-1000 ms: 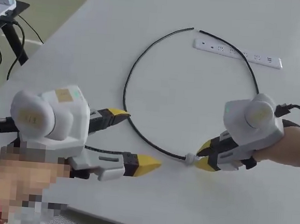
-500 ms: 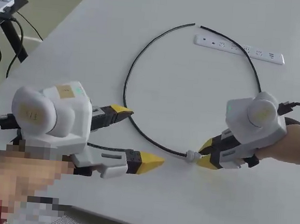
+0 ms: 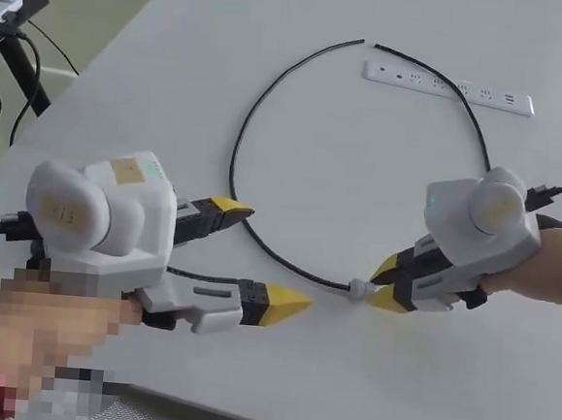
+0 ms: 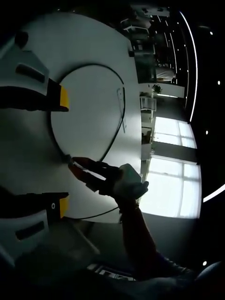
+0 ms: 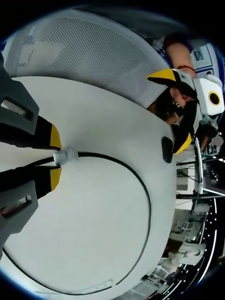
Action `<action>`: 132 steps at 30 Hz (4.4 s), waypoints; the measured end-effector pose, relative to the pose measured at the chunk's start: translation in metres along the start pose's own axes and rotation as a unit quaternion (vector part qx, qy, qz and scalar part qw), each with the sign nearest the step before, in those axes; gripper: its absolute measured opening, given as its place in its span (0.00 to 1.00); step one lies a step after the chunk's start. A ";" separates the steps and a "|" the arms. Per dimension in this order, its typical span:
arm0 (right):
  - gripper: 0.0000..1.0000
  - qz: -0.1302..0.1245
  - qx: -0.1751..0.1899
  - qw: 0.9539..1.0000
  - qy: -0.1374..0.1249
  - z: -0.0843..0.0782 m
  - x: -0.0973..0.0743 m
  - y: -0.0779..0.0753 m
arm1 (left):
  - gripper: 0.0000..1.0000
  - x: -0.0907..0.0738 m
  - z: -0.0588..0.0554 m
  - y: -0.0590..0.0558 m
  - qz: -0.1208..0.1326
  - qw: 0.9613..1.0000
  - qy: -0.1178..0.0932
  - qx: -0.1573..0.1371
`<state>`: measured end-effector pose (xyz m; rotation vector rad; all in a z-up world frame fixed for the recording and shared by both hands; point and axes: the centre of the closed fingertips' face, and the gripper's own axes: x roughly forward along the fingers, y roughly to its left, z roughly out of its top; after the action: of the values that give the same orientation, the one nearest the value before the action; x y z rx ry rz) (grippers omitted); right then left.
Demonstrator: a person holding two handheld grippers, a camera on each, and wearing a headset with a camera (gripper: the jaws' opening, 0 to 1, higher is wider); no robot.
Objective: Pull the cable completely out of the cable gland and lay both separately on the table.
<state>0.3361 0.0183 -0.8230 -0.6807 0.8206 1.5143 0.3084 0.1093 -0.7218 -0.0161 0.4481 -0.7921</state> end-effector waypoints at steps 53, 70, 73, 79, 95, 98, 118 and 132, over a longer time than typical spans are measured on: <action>0.07 -0.123 -0.032 0.984 -0.124 0.112 -0.140 0.053 | 0.37 0.016 0.094 -0.058 -0.165 0.958 -0.080 0.219; 0.06 -0.115 -0.036 0.985 -0.125 0.114 -0.142 0.062 | 0.25 0.015 0.093 -0.082 -0.211 0.933 -0.104 0.272; 0.06 -0.112 -0.035 0.985 -0.128 0.115 -0.142 0.063 | 0.25 0.015 0.093 -0.082 -0.212 0.931 -0.104 0.278; 0.06 -0.110 -0.035 0.985 -0.132 0.117 -0.144 0.062 | 0.21 0.016 0.094 -0.084 -0.215 0.928 -0.107 0.284; 0.07 -0.095 -0.017 0.984 -0.152 0.119 -0.148 0.059 | 0.16 0.018 0.101 -0.082 -0.209 0.924 -0.108 0.302; 0.08 -0.090 -0.011 0.983 -0.160 0.120 -0.149 0.058 | 0.16 0.017 0.103 -0.081 -0.210 0.921 -0.109 0.308; 0.08 -0.016 0.039 0.982 -0.181 0.123 -0.146 0.057 | 0.16 0.009 0.100 -0.083 -0.224 0.910 -0.108 0.331; 0.07 0.007 0.030 0.985 -0.172 0.122 -0.142 0.065 | 0.16 0.005 0.096 -0.088 -0.233 0.906 -0.109 0.337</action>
<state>0.2913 0.0339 -0.6302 -0.3542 0.6046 1.5583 0.2889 0.0288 -0.6207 0.4443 -0.0700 -1.3718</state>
